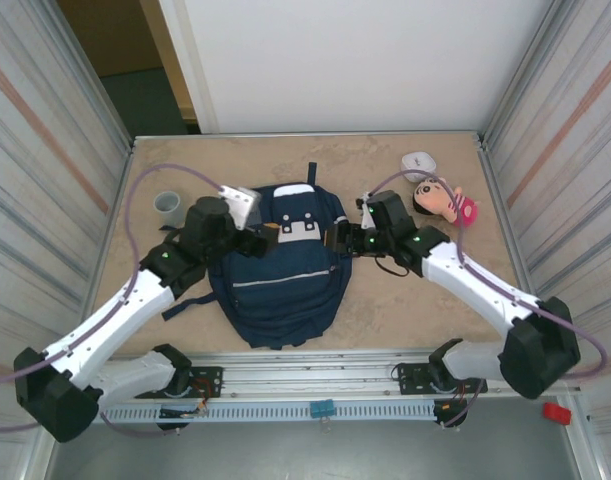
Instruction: Pack books, pencil case, and school supplies into a backpack
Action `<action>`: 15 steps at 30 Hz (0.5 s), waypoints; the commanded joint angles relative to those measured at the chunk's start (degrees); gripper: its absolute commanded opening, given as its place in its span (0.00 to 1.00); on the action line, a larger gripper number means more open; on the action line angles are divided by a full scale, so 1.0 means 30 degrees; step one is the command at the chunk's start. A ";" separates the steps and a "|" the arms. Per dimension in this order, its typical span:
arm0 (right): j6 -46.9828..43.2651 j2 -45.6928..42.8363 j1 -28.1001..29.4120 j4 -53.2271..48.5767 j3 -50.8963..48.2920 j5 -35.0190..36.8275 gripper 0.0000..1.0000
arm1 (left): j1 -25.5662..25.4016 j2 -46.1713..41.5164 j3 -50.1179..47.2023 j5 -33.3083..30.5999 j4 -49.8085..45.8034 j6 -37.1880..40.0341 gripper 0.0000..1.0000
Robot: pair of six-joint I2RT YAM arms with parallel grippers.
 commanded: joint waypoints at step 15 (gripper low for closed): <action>0.1847 0.5648 0.0553 0.4040 -0.3953 0.1682 0.51 | 0.1993 0.5574 -0.6723 0.0744 0.5249 -0.6973 0.56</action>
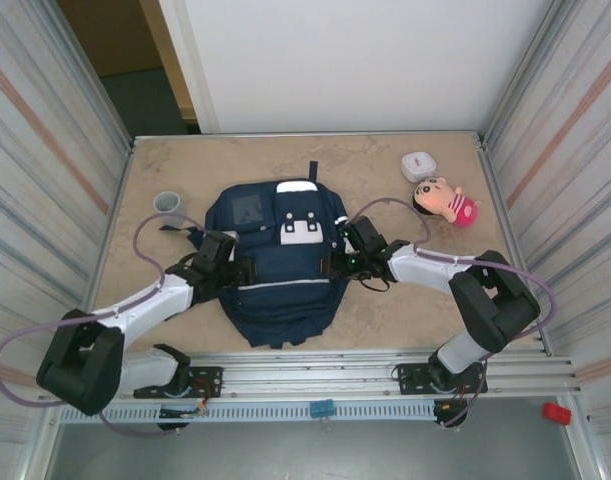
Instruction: Pack books, pencil case, and school supplies into a backpack
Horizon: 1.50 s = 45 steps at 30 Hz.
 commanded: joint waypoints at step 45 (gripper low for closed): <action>-0.2970 -1.3429 -0.6159 -0.7100 0.0991 0.5253 0.99 | -0.3367 -0.5226 0.2724 -0.9127 0.0758 0.4487 0.99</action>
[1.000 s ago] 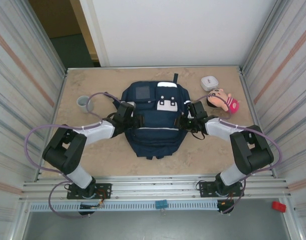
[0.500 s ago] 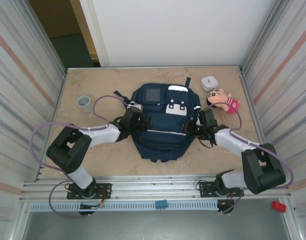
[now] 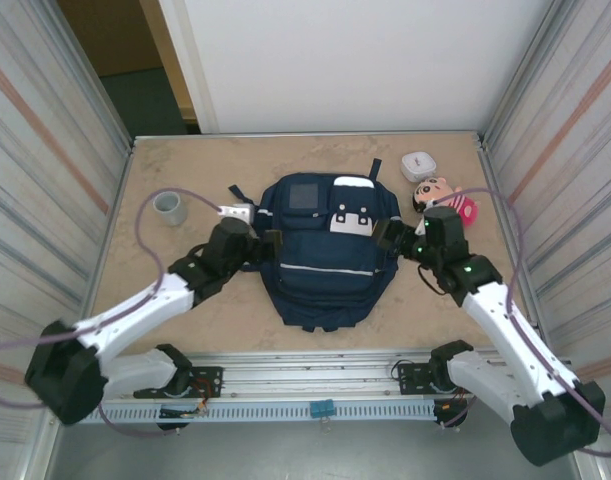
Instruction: Pack books, pencil case, and school supplies into a backpack
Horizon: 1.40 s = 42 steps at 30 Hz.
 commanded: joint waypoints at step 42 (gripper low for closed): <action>-1.0060 1.2645 -0.7851 2.3755 -0.7220 -0.1988 0.99 | 0.9334 0.8385 -0.9851 0.1292 2.5930 1.0363 0.99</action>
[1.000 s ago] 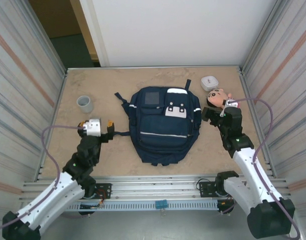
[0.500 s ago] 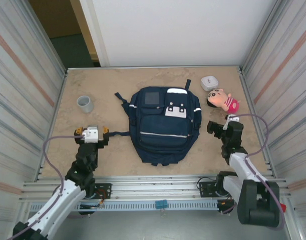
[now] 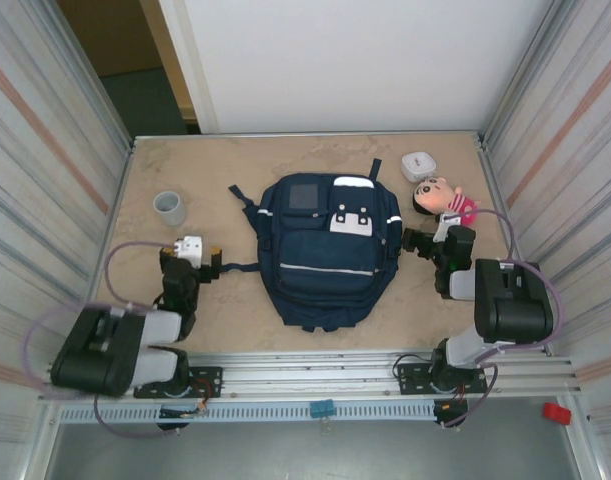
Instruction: Pack books, pencil case, and school supplies into a backpack
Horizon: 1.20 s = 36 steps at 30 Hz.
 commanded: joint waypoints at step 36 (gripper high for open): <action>-0.0745 -0.0088 0.0427 0.0318 0.0868 0.0561 0.99 | 0.2708 0.2796 0.5460 0.3204 -0.3618 -0.1638 0.99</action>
